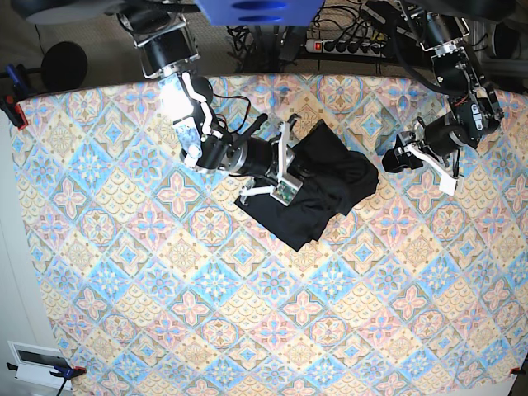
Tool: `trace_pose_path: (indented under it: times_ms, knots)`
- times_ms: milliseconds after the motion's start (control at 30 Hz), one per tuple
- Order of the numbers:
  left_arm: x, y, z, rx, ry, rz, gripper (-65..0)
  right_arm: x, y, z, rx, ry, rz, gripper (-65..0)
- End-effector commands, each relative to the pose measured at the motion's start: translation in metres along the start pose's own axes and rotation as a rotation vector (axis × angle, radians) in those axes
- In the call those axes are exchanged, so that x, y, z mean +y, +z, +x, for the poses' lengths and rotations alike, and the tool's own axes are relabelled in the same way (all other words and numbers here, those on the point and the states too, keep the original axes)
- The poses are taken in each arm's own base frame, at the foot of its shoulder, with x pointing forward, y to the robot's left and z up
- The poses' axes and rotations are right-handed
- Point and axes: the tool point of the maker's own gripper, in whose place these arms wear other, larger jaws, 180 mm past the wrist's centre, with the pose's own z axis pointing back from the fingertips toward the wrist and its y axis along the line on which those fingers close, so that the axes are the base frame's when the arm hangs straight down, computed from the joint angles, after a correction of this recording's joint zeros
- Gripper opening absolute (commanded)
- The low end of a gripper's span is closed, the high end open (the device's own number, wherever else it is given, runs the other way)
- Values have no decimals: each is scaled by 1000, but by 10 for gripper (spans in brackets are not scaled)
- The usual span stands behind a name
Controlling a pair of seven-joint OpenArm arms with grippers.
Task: Layout the t-shirt on the table in an organized manner, then fold the t-shirt properly
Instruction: 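Lift the right gripper and pull the shirt end back toward the robot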
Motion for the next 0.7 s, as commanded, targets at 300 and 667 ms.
trace_pose_path:
  times_ms: [300,667]
  knots:
    - [9,16,21,-87,17,16,-358,31,25,-10,-34,7,24,-649]
    - [13,21,25,-106,24,27,-358,85,8,-37,73,81,185,-646]
